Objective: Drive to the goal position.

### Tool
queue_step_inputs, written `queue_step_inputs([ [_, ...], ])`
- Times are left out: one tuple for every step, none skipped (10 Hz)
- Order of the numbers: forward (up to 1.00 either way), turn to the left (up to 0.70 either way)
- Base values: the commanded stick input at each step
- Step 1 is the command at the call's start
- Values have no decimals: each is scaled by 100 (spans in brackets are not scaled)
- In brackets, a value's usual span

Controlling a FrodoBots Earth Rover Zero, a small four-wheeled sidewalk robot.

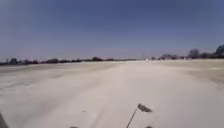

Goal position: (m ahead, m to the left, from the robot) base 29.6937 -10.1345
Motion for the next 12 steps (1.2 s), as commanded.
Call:
queue_step_inputs([
  [70, -6],
  [70, -23],
  [70, -35],
  [70, -35],
  [70, -29],
  [70, -9],
  [70, 0],
  [70, 0],
  [70, 0],
  [70, 0],
  [70, 0],
  [70, 0],
])
